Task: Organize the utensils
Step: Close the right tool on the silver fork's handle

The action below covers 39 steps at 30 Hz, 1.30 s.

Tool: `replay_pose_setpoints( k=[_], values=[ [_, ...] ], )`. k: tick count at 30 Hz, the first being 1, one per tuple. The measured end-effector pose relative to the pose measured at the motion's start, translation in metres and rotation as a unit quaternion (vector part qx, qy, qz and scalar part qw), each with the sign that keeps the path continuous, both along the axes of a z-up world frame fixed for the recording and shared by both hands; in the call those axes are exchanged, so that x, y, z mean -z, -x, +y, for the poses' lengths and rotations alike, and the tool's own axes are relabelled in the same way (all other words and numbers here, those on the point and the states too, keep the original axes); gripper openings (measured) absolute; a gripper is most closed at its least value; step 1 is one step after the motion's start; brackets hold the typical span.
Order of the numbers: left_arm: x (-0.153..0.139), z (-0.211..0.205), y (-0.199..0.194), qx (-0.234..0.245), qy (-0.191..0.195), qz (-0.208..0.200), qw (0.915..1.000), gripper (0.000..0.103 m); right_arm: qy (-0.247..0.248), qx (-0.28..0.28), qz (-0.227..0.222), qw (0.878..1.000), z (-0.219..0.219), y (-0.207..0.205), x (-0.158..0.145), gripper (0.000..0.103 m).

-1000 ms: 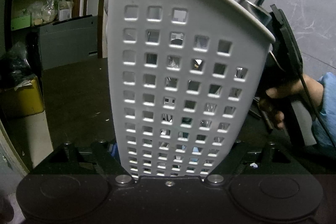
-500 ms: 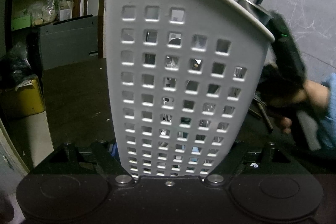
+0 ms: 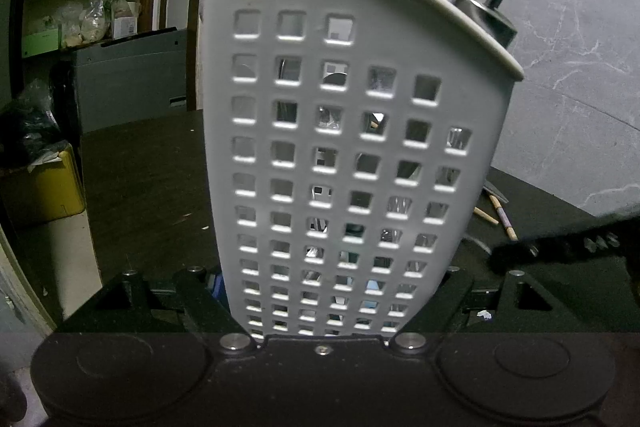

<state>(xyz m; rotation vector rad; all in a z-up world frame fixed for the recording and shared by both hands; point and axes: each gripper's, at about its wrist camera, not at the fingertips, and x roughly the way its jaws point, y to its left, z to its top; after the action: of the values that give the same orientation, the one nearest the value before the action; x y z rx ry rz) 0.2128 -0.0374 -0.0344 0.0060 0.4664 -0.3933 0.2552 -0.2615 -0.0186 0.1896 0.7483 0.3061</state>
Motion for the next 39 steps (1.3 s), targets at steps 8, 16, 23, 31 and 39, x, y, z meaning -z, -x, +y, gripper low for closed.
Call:
replay_pose_setpoints(
  k=[8,16,23,31,39],
  values=[
    [0.0,0.0,0.0,0.0,0.0,0.0,1.0,0.082,-0.034,-0.043,-0.002,0.999,0.003,0.011,-0.01,0.042],
    [0.001,0.001,0.0,0.0,-0.002,0.001,1.0,0.082,0.042,-0.038,-0.04,0.998,0.008,-0.026,-0.015,0.067],
    [0.002,0.001,-0.001,0.0,-0.003,0.001,1.0,0.082,0.031,-0.074,-0.034,0.996,0.01,-0.053,-0.005,0.067],
    [0.001,0.001,-0.001,0.0,-0.003,0.001,1.0,0.082,0.008,-0.06,-0.027,0.998,0.003,-0.066,-0.001,0.026],
    [0.002,0.001,-0.001,0.0,-0.003,0.001,1.0,0.082,-0.049,0.001,-0.02,0.999,-0.027,-0.05,0.005,0.022]
  ],
)
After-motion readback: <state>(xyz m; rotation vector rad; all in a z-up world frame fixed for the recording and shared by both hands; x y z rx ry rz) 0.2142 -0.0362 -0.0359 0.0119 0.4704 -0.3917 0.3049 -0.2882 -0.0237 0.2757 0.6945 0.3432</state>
